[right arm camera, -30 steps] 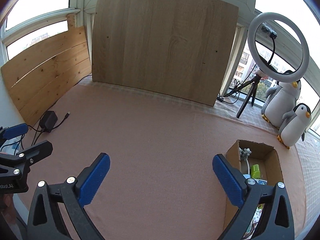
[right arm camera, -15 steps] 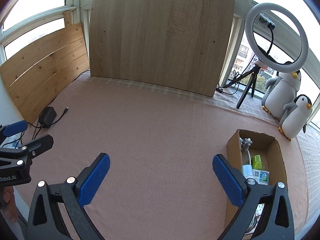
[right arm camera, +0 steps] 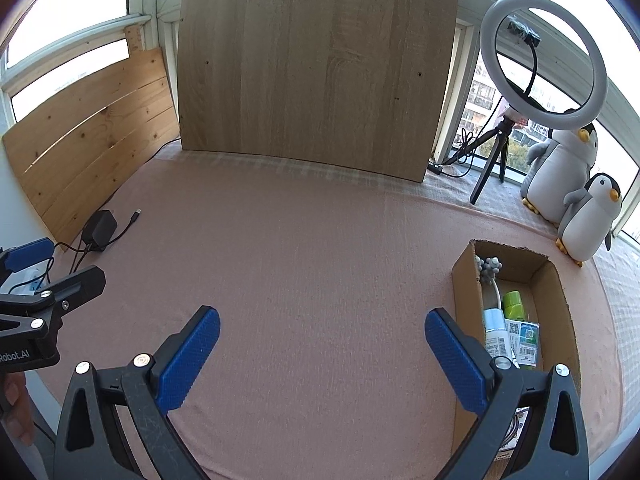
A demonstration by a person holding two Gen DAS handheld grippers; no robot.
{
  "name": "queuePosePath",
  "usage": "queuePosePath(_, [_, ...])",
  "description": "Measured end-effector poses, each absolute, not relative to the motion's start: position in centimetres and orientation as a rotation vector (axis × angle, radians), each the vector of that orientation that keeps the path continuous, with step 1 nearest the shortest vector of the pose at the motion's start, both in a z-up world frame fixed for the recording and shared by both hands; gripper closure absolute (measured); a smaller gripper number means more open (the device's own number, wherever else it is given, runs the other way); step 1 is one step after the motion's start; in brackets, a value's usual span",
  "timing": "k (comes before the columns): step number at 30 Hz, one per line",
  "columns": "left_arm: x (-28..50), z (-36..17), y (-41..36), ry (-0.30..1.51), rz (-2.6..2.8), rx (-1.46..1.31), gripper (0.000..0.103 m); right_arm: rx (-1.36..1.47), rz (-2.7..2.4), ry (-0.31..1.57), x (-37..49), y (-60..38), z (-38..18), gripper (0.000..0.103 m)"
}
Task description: Organize objects
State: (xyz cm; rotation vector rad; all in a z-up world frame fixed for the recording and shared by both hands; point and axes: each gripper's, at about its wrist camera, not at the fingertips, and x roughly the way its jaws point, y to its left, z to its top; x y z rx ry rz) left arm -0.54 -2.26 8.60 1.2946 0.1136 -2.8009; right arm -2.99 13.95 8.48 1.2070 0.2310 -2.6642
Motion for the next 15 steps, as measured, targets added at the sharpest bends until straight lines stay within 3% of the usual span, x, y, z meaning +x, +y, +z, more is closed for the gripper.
queuePosePath(15, [0.4, 9.5, -0.4, 0.0, -2.763, 1.304, 0.001, 1.194, -2.659, 0.153, -2.3, 15.5, 8.1, 0.002])
